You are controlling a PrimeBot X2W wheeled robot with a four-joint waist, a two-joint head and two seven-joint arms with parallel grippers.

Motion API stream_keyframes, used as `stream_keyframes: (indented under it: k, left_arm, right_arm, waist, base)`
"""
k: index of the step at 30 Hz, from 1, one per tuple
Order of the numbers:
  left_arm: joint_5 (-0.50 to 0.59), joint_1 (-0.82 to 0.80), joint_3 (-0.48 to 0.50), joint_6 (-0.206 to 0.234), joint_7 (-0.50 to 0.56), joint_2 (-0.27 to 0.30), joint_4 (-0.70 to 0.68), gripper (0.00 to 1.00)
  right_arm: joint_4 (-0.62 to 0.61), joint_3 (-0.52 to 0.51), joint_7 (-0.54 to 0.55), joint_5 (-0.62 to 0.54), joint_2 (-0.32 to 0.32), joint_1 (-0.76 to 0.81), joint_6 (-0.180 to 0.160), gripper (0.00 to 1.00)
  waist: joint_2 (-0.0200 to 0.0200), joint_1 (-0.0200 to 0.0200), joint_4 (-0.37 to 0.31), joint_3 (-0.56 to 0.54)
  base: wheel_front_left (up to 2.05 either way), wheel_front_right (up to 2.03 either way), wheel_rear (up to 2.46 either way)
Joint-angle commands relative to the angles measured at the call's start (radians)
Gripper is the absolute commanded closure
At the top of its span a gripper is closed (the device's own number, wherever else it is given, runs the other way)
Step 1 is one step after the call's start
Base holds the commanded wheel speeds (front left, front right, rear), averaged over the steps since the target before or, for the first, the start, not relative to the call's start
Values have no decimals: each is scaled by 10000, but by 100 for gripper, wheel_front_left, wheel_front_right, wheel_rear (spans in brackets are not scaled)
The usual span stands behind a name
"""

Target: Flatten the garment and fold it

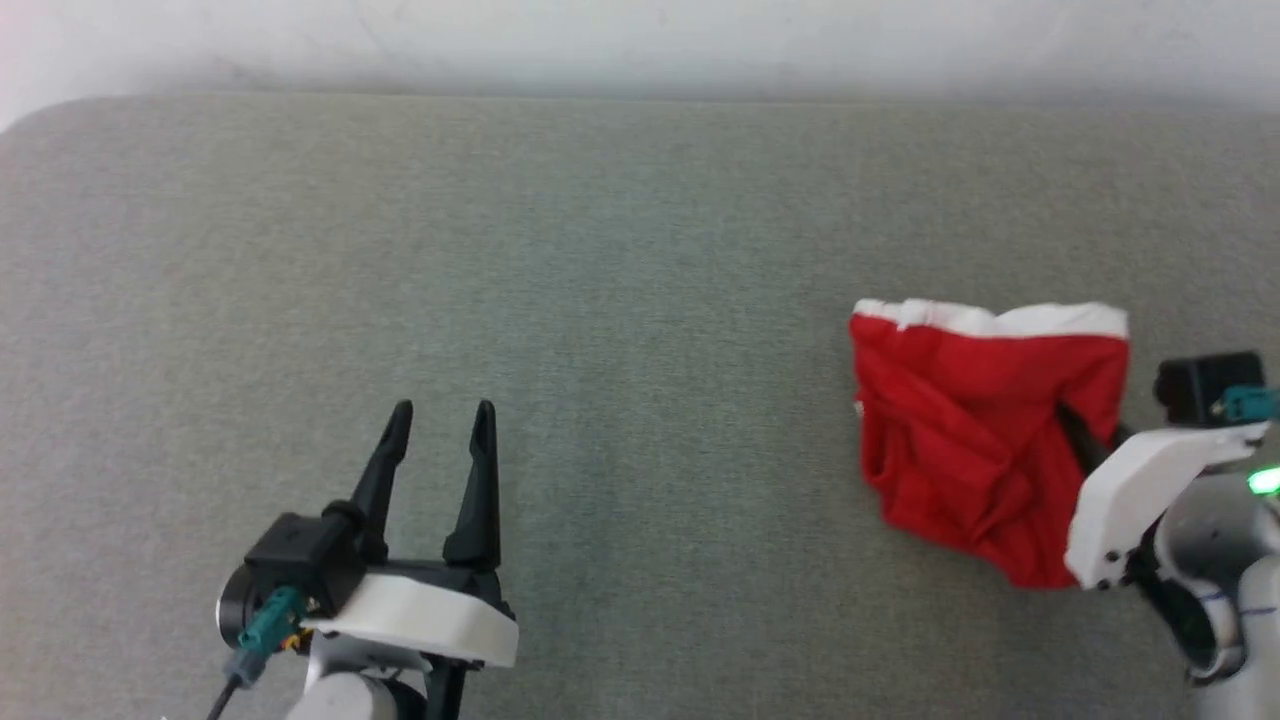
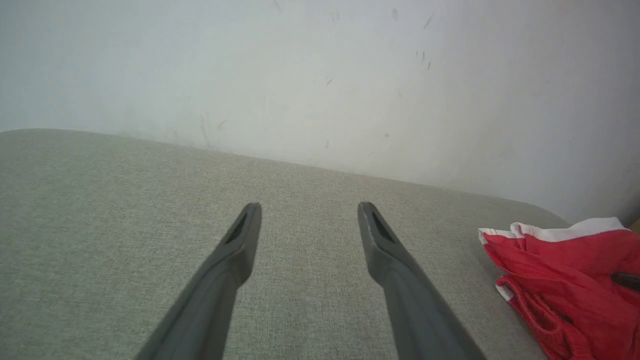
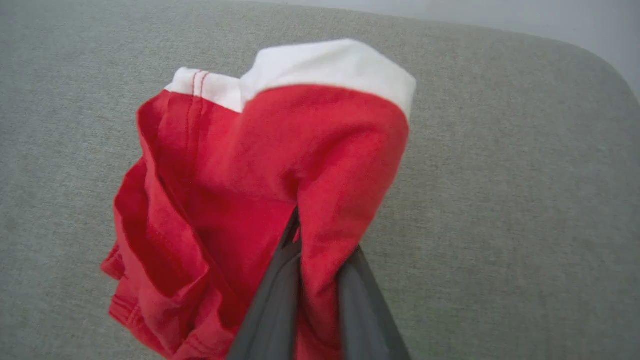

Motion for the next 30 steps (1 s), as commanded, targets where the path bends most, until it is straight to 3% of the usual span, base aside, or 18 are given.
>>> stream_keyframes:
  k: [1, 15, 21, 30]
  left_arm:
    - [165, -235, 54, 88, 56, 149, -82, 0]
    - [983, -1401, 109, 316, 715, 876, -747, 0]
    - [1359, -2001, 114, 412, 1063, 1137, -1139, 0]
    - [1990, -2532, 46, 600, 1546, 1551, -1546, 0]
  right_arm:
    - [4, -29, 69, -32, -322, -376, -11, 100]
    - [426, 355, 321, 290, -2646, -2195, -11, 100]
    - [990, 722, 263, 339, -3782, -3104, -11, 100]
    - [2321, 999, -13, 2, -4918, -4191, -11, 100]
  waist:
    - [0, 0, -499, 337]
    - [0, 0, -1455, 2007]
    - [0, 0, -1737, 2818]
    - [0, 0, -1881, 3515]
  base:
    - [0, 0, 0]
    - [0, 0, 0]
    - [0, 0, 0]
    - [0, 0, 0]
